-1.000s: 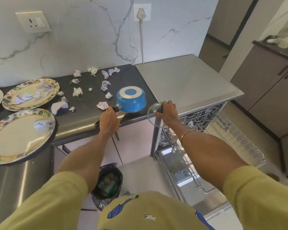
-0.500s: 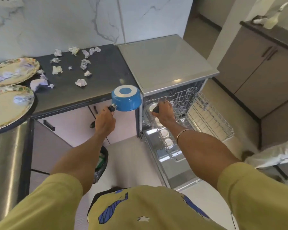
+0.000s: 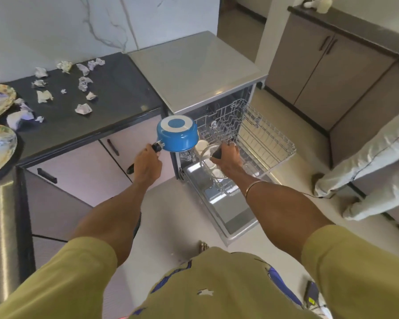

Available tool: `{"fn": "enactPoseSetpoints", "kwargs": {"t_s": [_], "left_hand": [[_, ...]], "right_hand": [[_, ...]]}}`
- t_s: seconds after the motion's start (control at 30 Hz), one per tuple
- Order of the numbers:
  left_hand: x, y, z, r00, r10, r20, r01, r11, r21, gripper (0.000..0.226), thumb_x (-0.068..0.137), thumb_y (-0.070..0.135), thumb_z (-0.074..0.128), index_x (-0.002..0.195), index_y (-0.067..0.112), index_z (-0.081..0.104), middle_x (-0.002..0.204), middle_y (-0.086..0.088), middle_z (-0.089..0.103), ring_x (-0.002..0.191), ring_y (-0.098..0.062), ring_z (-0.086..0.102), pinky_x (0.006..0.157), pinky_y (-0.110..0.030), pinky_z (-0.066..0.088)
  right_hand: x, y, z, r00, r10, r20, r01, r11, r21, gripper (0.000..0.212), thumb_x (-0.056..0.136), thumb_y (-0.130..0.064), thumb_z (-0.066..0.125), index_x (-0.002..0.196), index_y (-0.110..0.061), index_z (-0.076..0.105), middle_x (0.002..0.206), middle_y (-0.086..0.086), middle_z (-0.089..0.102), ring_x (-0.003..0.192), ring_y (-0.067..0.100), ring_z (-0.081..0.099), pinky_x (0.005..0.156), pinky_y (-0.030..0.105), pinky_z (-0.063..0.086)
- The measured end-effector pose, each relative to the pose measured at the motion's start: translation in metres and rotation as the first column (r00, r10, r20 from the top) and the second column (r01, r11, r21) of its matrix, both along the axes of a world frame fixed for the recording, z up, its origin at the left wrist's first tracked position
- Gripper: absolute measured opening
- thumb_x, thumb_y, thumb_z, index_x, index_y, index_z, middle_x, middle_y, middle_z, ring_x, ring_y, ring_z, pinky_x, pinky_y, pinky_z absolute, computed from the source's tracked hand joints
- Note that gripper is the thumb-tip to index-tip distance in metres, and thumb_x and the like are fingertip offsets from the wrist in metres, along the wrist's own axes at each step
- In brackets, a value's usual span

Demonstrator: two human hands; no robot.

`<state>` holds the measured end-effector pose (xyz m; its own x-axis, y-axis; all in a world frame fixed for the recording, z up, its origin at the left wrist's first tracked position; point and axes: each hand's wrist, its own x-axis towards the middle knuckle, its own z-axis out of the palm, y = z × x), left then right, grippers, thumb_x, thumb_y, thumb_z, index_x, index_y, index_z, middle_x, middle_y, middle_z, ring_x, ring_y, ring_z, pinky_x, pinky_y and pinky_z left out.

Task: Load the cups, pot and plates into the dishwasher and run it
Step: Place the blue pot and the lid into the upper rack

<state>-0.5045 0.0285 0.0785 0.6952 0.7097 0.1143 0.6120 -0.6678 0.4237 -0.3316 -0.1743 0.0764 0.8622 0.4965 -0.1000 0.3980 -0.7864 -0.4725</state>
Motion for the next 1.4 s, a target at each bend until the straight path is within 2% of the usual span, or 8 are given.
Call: {"fn": "enactPoseSetpoints", "kwargs": {"t_s": [0.2,0.33,0.43,0.57,0.97,1.17,1.4], "left_hand": [[-0.003,-0.042,-0.010,0.999,-0.034,-0.038,0.034,0.999,0.000,0.019,0.094,0.008,0.058,0.110,0.002,0.052,0.097,-0.015,0.064,0.077,-0.019,0.051,0.076,-0.038,0.053],[0.002,-0.075,-0.013,0.997,-0.048,-0.055,0.047,0.999,-0.018,0.017,0.095,0.009,0.055,0.110,0.001,0.051,0.098,-0.016,0.064,0.077,-0.020,0.049,0.073,-0.036,0.045],[0.015,-0.096,-0.015,0.995,-0.044,-0.090,0.042,0.999,-0.020,0.021,0.097,0.015,0.055,0.112,0.002,0.051,0.102,-0.017,0.065,0.084,-0.028,0.060,0.079,-0.041,0.050],[0.040,-0.128,-0.020,0.996,-0.006,-0.092,0.001,0.998,-0.055,0.022,0.097,0.015,0.056,0.115,0.003,0.050,0.106,-0.017,0.065,0.094,-0.033,0.063,0.086,-0.045,0.052],[0.140,-0.240,-0.037,0.991,0.115,-0.072,-0.124,0.982,-0.140,0.030,0.094,0.011,0.056,0.121,0.001,0.050,0.113,-0.020,0.067,0.102,-0.037,0.065,0.088,-0.044,0.051],[0.178,-0.278,-0.027,0.983,0.179,-0.042,-0.184,0.966,-0.182,0.036,0.095,0.009,0.057,0.128,-0.003,0.045,0.119,-0.023,0.063,0.108,-0.038,0.063,0.092,-0.045,0.050],[0.223,-0.275,-0.034,0.969,0.227,-0.097,-0.240,0.957,-0.162,0.035,0.094,0.012,0.057,0.125,-0.001,0.046,0.113,-0.024,0.066,0.101,-0.039,0.065,0.087,-0.048,0.055]], "right_hand": [[-0.014,-0.057,-0.011,0.999,-0.043,-0.013,0.043,0.999,0.003,0.045,0.078,-0.036,0.080,0.108,-0.010,0.058,0.114,0.013,0.056,0.109,0.030,0.052,0.088,0.048,0.055],[-0.010,-0.094,-0.017,0.996,-0.080,-0.040,0.081,0.997,0.019,0.050,0.077,-0.036,0.080,0.113,-0.010,0.058,0.118,0.013,0.055,0.111,0.030,0.052,0.092,0.049,0.054],[-0.001,-0.118,-0.017,0.994,-0.110,-0.021,0.110,0.994,-0.016,0.051,0.079,-0.039,0.079,0.115,-0.009,0.057,0.116,0.013,0.054,0.110,0.031,0.051,0.090,0.048,0.054],[0.018,-0.154,-0.017,0.991,-0.135,-0.017,0.134,0.991,-0.014,0.051,0.079,-0.039,0.079,0.115,-0.010,0.057,0.116,0.012,0.053,0.109,0.029,0.051,0.089,0.047,0.054],[0.117,-0.268,-0.014,0.994,-0.104,-0.019,0.103,0.994,-0.033,0.048,0.080,-0.037,0.078,0.112,-0.009,0.058,0.114,0.013,0.055,0.108,0.030,0.050,0.088,0.047,0.053],[0.160,-0.300,-0.006,0.994,-0.113,-0.010,0.113,0.993,-0.034,0.049,0.080,-0.037,0.078,0.116,-0.010,0.058,0.115,0.011,0.055,0.106,0.027,0.052,0.090,0.044,0.053],[0.201,-0.295,-0.011,0.995,-0.091,-0.049,0.090,0.996,-0.020,0.051,0.080,-0.037,0.077,0.117,-0.010,0.057,0.116,0.011,0.054,0.107,0.026,0.051,0.093,0.041,0.052]]}}
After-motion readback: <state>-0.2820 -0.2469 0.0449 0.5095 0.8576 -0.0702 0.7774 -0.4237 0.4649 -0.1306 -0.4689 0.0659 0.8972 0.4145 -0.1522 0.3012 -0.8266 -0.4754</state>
